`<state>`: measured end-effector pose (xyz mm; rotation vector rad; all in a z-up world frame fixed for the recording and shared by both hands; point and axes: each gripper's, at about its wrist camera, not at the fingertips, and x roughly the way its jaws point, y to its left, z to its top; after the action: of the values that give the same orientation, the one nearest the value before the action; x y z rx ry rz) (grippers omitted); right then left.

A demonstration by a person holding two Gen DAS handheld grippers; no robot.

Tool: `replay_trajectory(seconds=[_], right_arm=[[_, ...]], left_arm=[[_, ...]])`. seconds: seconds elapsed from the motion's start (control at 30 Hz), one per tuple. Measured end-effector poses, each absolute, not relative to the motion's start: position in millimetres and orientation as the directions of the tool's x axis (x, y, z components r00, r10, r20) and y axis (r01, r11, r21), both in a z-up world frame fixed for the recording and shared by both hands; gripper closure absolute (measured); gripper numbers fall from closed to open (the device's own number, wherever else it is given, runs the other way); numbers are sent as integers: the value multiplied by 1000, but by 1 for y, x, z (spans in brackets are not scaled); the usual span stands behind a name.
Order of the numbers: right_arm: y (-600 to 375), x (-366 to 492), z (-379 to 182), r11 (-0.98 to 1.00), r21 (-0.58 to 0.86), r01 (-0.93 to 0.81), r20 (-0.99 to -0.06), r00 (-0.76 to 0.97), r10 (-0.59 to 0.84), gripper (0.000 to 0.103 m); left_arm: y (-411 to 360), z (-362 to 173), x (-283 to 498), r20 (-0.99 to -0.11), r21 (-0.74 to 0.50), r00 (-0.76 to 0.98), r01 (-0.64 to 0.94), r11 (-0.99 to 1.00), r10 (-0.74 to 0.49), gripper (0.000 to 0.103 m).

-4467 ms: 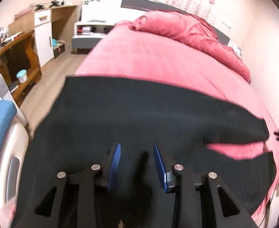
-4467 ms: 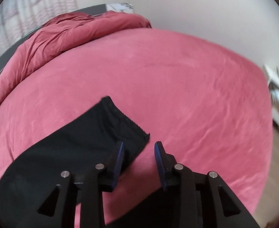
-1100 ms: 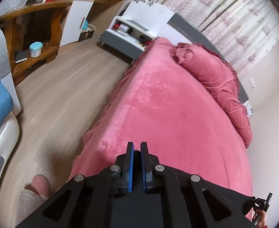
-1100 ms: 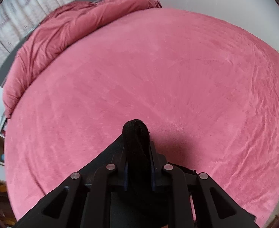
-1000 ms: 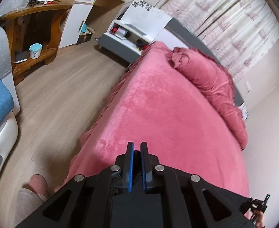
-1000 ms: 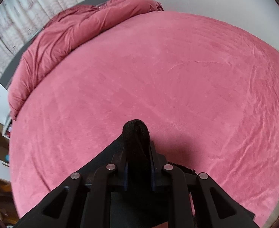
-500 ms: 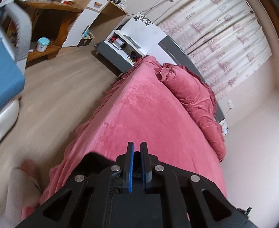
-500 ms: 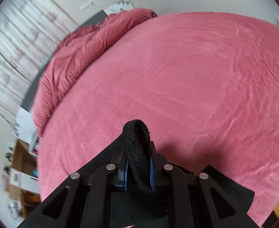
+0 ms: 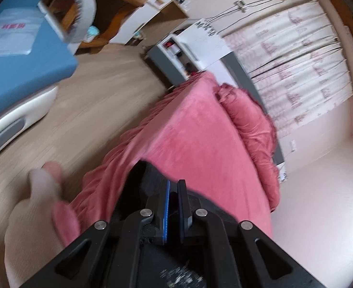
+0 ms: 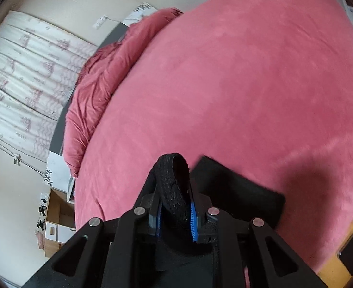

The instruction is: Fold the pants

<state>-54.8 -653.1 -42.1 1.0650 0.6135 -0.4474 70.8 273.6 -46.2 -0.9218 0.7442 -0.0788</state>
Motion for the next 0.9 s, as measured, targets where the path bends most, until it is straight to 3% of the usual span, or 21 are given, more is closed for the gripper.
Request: replay_trajectory(seconds=[0.07, 0.1, 0.13, 0.17, 0.2, 0.33, 0.43, 0.57, 0.7, 0.83, 0.9], right_arm=[[-651, -59, -47, 396, 661, 637, -677, 734, -51, 66], [-651, -63, -49, 376, 675, 635, -671, 740, -46, 52], [-651, -68, -48, 357, 687, 633, -665, 746, -43, 45], [-649, -73, -47, 342, 692, 636, -664, 746, -44, 43], [-645, -78, -45, 335, 694, 637, -664, 746, -44, 41], [-612, -98, -28, 381, 660, 647, -679, 731, -66, 36], [-576, -101, -29, 421, 674, 607, -675, 737, 17, 35], [-516, -89, -43, 479, 702, 528, -662, 732, 164, 35], [-468, -71, -60, 533, 699, 478, -674, 690, 265, 35], [-433, -58, -81, 570, 680, 461, -702, 632, 327, 34], [-419, -51, -83, 617, 647, 449, -723, 619, 308, 35]], left_arm=[[269, -59, 65, -602, -714, 715, -283, 640, -356, 96], [266, -63, 62, -628, -694, 698, -302, 654, -344, 95], [264, -66, 59, -653, -672, 683, -324, 666, -327, 90], [262, -69, 52, -671, -658, 671, -343, 670, -316, 81], [261, -69, 47, -661, -672, 676, -340, 658, -326, 80], [265, -55, 10, -566, -753, 769, -334, 568, -297, 75], [245, -42, -2, -556, -747, 770, -296, 595, -314, 75], [189, -46, 8, -591, -722, 675, -199, 663, -442, 75], [142, -64, 23, -640, -695, 593, -174, 697, -490, 75], [106, -85, 32, -737, -594, 523, -200, 779, -428, 75], [95, -90, 30, -741, -567, 531, -166, 807, -411, 75]])
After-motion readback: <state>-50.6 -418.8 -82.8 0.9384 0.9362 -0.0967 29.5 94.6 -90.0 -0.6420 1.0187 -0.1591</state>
